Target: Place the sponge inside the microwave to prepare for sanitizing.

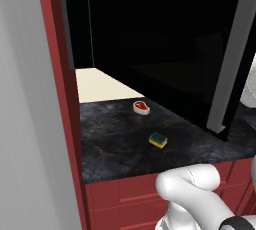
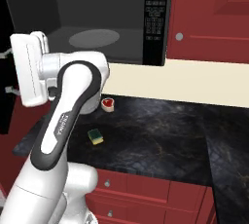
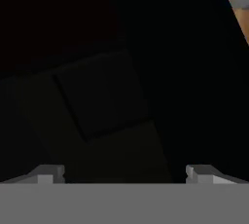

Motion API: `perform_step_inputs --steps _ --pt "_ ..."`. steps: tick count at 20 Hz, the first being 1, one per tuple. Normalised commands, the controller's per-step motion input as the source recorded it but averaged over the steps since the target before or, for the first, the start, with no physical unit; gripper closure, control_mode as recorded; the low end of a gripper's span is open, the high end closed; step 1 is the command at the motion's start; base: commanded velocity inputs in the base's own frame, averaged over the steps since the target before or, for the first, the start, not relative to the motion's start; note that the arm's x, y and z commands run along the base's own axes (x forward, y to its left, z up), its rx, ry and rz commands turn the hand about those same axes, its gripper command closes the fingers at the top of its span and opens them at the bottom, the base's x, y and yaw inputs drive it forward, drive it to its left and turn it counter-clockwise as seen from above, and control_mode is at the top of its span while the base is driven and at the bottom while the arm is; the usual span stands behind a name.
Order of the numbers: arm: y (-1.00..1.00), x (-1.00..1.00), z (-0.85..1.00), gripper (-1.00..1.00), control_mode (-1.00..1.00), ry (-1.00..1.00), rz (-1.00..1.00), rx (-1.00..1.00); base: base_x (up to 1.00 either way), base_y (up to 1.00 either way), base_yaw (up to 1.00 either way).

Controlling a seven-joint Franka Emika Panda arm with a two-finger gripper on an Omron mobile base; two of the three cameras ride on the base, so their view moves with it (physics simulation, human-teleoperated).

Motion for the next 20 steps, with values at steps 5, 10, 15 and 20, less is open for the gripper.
perform_step_inputs --steps 5,10,15,20 --pt "1.00 -0.24 0.00 -1.00 -1.00 0.00 0.04 -0.02 0.00 0.00 0.00" --pt "0.59 -0.38 -0.05 -1.00 -1.00 -0.06 -0.07 0.00 0.00 0.00 0.00" --pt "0.18 -0.32 -0.05 -1.00 -1.00 -0.06 -0.14 0.01 0.00 0.00 0.00" --pt "0.42 -0.12 -0.07 -1.00 -1.00 -0.07 -0.19 0.00 0.00 0.00 0.00"
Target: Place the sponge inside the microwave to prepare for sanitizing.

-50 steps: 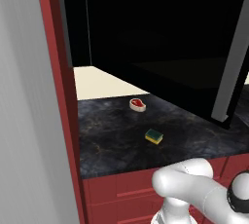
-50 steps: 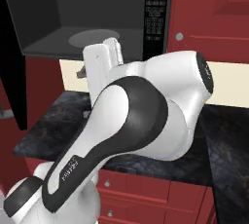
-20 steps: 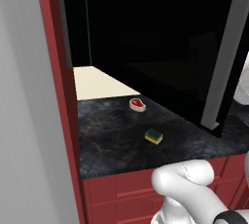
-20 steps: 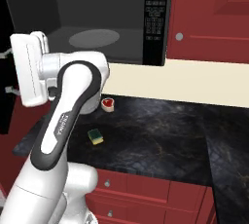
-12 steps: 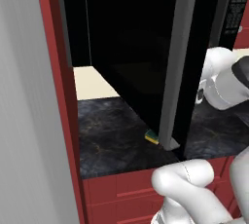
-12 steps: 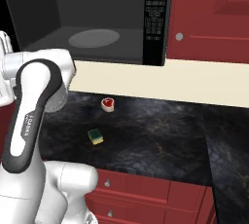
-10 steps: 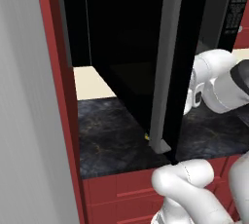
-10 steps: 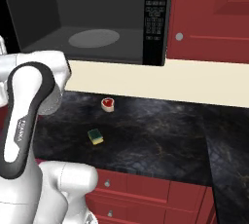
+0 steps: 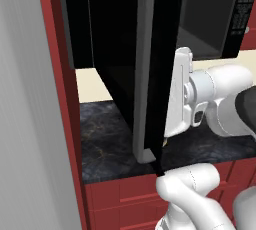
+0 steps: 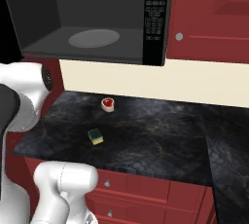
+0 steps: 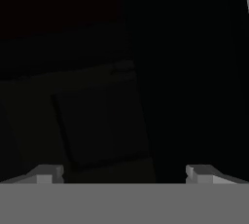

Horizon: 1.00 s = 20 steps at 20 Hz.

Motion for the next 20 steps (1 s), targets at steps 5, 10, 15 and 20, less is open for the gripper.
perform_step_inputs --steps 5,10,15,20 --pt "0.63 0.00 -0.06 -1.00 -1.00 -0.07 -0.25 0.00 0.00 0.00 0.00" --pt "0.14 0.00 0.00 -1.00 -1.00 -0.01 -0.13 0.00 0.00 0.00 0.00" --pt "-0.21 0.00 -0.02 -1.00 -1.00 0.00 -0.08 0.00 0.00 0.00 0.00" --pt "-0.86 0.25 -0.15 -1.00 -1.00 0.00 -0.03 0.00 0.00 0.00 0.00"
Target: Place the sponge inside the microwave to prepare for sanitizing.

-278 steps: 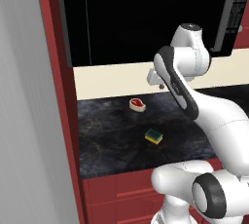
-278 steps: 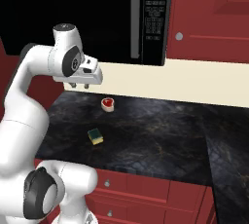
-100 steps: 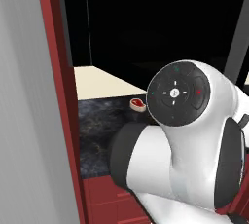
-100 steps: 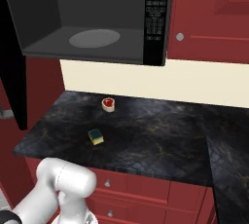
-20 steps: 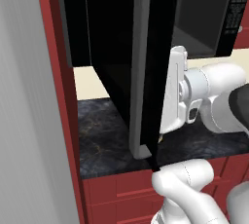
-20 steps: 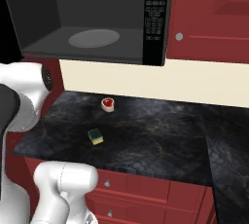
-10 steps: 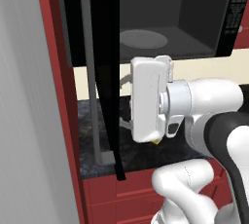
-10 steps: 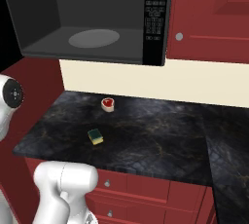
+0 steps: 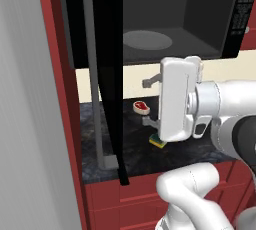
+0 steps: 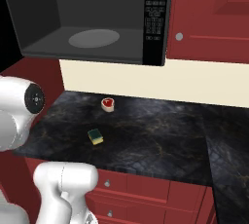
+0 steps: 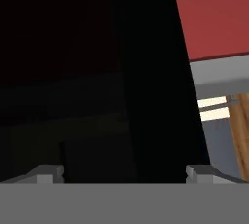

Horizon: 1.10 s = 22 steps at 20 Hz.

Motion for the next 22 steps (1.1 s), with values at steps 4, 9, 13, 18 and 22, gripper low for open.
perform_step_inputs --steps 4,9,13,18,22 --pt "-0.83 0.59 -0.11 -1.00 -1.00 -0.13 0.03 -0.01 0.00 0.00 0.00" --pt "-0.65 0.41 -0.49 -1.00 -1.00 -0.29 0.07 -0.20 0.00 0.00 0.00" --pt "-0.73 0.42 -1.00 -1.00 -1.00 -0.24 0.16 -0.41 0.00 0.00 0.00" --pt "-0.80 0.44 -0.97 -1.00 -1.00 -0.31 0.25 -0.50 0.00 0.00 0.00" --pt "-0.57 0.07 -0.62 -1.00 -1.00 -0.48 0.25 -0.60 0.00 0.00 0.00"
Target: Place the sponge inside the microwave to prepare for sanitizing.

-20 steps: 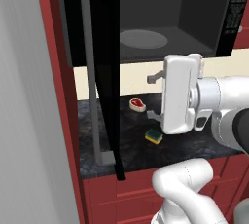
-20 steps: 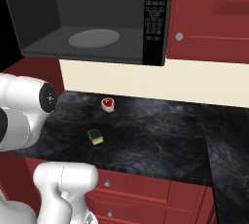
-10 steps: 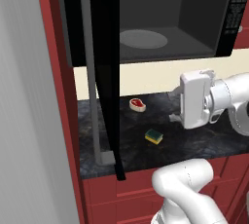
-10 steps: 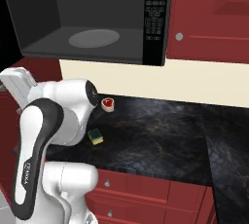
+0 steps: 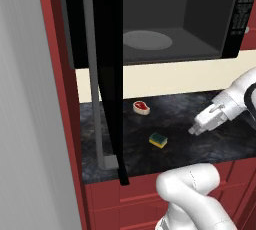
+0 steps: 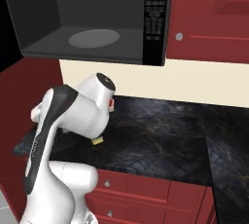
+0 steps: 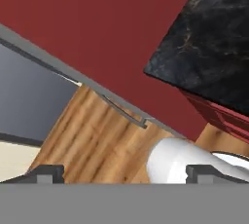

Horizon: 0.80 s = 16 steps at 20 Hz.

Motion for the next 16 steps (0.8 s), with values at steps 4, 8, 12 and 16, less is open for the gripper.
perform_step_inputs --steps 4,8,12,16 --pt "-0.10 -0.04 -0.56 -1.00 -1.00 -0.44 0.17 -0.70 0.00 0.00 0.00" --pt "0.29 0.00 -0.54 -1.00 -1.00 -0.03 0.14 -0.63 0.00 0.00 0.00" --pt "-0.09 0.33 -0.04 -1.00 -1.00 0.08 -0.01 -0.05 0.00 0.00 0.00" --pt "-0.45 0.51 -0.02 -1.00 -1.00 0.12 -0.22 0.01 0.00 0.00 0.00"
